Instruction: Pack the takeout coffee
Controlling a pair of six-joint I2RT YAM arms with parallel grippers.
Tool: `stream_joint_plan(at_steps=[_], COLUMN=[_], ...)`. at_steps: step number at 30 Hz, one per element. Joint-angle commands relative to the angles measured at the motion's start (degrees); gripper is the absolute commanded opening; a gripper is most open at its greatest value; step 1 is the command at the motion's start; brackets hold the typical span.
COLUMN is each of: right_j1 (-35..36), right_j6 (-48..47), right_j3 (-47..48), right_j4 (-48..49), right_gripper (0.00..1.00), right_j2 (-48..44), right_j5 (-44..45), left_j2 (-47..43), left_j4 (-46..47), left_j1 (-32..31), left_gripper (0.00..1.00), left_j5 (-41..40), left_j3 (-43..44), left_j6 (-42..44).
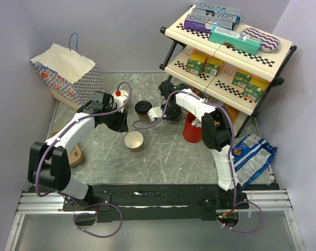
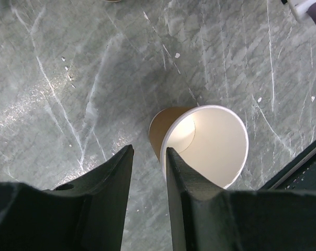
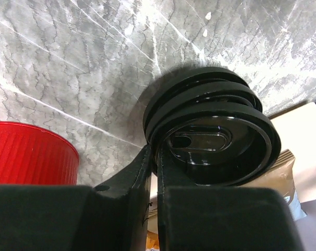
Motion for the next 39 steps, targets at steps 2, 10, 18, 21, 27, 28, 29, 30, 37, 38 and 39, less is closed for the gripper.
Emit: stream_joint_plan(at_steps=[2, 10, 18, 21, 27, 28, 29, 30, 37, 38, 39], right_j1=[-0.2, -0.2, -0.2, -0.3, 0.1, 0.4, 0.5, 0.5, 1.8, 2.4, 2.7], right_j6=[-0.5, 2.6, 9.6, 13.1, 26.0, 27.5, 30.0, 31.1, 34.2, 33.9, 34.0], right_j3=[3.1, 4.6, 10.1, 11.7, 14.4, 13.7, 13.3, 12.8, 15.0, 15.5, 15.9], right_j4=[-0.9, -2.7, -8.6, -10.3, -13.7, -13.8, -13.8, -14.4, -22.2, -23.5, -24.2], right_gripper=[0.08, 0.05, 0.03, 0.02, 0.01, 0.00, 0.01, 0.01, 0.02, 0.02, 0.02], right_j2=[-1.0, -5.8, -8.4, -10.4, -14.8, -16.2, -17.0, -17.8, -19.2, -19.0, -18.4], right_j5=[0.8, -2.7, -9.5, -14.7, -28.4, -30.6, -34.4, -37.0, -52.2, -53.1, -54.0], left_j2=[-1.6, -1.9, -5.1, -9.2, -19.1, -21.8, -23.1, -24.6, -31.1, -30.8, -30.3], left_j4=[0.8, 1.4, 4.0, 7.3, 14.4, 15.3, 18.0, 19.4, 25.8, 25.4, 25.0], left_j1=[0.2, 0.2, 0.2, 0.2, 0.1, 0.0, -0.1, -0.4, -2.0, -2.2, -2.7], left_gripper=[0.38, 0.39, 0.43, 0.47, 0.60, 0.61, 0.63, 0.68, 0.82, 0.82, 0.82], left_j5=[0.1, 0.1, -1.5, -0.2, 3.1, 3.7, 4.7, 5.3, 10.0, 10.7, 12.0], left_j3=[2.2, 2.4, -0.4, -3.4, -8.9, -9.8, -10.3, -10.8, -14.2, -14.1, -13.7], left_j6=[-0.7, -0.3, 3.3, 8.4, 21.2, 23.2, 25.2, 29.9, 56.9, 59.5, 65.1])
